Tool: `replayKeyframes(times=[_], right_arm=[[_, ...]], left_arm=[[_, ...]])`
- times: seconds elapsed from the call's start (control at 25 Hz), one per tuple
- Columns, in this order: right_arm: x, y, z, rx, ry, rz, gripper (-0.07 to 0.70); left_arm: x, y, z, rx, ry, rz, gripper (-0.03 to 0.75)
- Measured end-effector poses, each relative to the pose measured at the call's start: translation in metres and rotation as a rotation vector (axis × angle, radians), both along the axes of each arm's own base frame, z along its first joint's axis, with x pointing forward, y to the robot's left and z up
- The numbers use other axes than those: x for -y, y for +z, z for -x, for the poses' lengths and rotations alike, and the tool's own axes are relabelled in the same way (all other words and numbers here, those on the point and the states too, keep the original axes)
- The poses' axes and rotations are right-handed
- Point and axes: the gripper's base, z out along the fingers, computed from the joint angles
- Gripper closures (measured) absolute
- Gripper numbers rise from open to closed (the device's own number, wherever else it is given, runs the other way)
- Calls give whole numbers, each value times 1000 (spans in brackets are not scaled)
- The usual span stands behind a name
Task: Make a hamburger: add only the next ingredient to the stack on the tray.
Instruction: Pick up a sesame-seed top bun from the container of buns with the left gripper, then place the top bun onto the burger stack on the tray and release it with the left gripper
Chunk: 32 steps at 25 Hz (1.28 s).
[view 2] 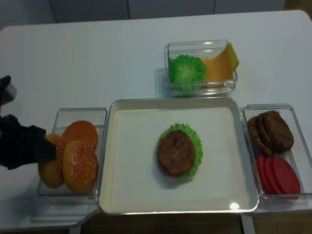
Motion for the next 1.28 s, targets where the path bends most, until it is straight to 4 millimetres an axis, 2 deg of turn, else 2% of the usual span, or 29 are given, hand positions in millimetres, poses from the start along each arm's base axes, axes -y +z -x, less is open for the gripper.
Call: replayKeyframes(times=[0.24, 0.48, 0.6, 0.72, 0.92, 1.12, 1.28], right_arm=[[0, 0, 0, 0, 0, 0, 165], [0, 0, 0, 0, 0, 0, 165], [0, 0, 0, 0, -2, -3, 165], [0, 0, 0, 0, -2, -3, 165], [0, 0, 0, 0, -2, -3, 164], [0, 0, 0, 0, -2, -3, 165], [0, 0, 0, 0, -2, -3, 165]], left_arm=[[4, 16, 5, 106, 14, 6, 488], [7, 46, 10, 343, 105, 18, 491], [13, 62, 10, 460, 159, 131, 491], [21, 72, 10, 526, 130, 250, 491], [48, 72, 10, 478, 4, 376, 492], [89, 53, 12, 350, -160, 453, 492], [121, 46, 10, 287, -220, 541, 492]])
